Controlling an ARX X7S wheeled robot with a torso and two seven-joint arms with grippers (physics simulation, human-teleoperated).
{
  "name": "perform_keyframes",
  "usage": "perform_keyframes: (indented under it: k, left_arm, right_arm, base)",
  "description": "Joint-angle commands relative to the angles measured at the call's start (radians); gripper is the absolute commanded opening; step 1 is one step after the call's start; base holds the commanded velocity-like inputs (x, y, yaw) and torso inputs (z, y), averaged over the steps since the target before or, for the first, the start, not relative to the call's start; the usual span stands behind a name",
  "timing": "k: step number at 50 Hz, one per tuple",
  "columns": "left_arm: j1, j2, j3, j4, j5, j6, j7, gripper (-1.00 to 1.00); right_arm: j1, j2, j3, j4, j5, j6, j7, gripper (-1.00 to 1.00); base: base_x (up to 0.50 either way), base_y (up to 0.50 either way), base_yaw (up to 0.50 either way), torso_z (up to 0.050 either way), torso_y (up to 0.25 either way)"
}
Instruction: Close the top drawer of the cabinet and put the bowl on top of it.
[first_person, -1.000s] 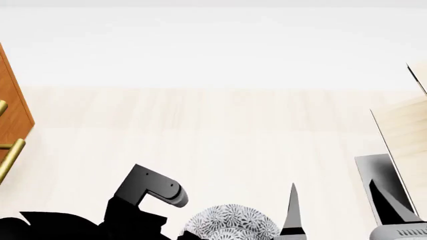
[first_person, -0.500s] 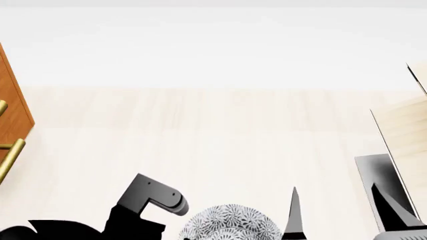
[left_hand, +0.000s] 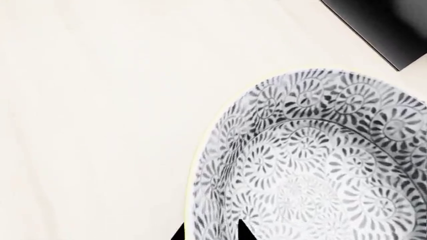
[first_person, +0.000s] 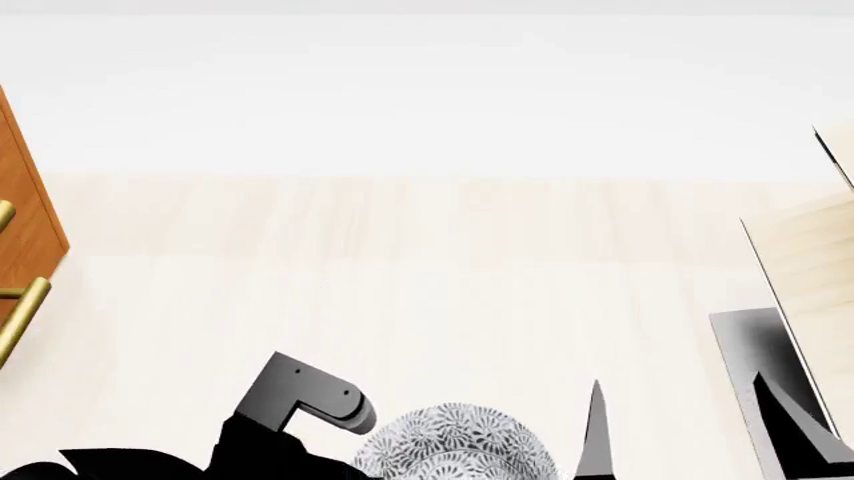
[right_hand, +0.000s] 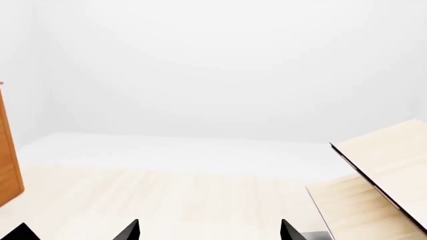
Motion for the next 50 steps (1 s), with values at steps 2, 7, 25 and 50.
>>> perform_keyframes:
  k: [2, 7, 25, 50]
  left_arm:
    - [0.009, -0.004, 0.000, 0.015, -0.002, 0.002, -0.015, -1.00]
    - [0.017, -0.015, -0.002, 0.058, -0.013, -0.014, -0.036, -1.00]
    - [-0.002, -0.052, -0.055, 0.136, -0.067, -0.052, -0.091, -1.00]
    - [-0.032, -0.123, -0.153, 0.325, -0.179, -0.130, -0.216, -1.00]
  right_arm:
    - [-0.020, 0.009, 0.010, -0.005, 0.003, -0.016, 0.003, 1.00]
    - [-0.023, 0.004, 0.001, 0.000, -0.012, -0.025, -0.007, 1.00]
    - [-0.010, 0.008, -0.019, 0.006, -0.009, -0.027, 0.003, 1.00]
    - [-0.023, 0.028, -0.018, -0.012, 0.007, -0.044, 0.021, 1.00]
  base:
    - [0.00, 0.00, 0.00, 0.000, 0.000]
    - [0.00, 0.00, 0.00, 0.000, 0.000]
    - [0.00, 0.00, 0.00, 0.000, 0.000]
    - [0.00, 0.00, 0.00, 0.000, 0.000]
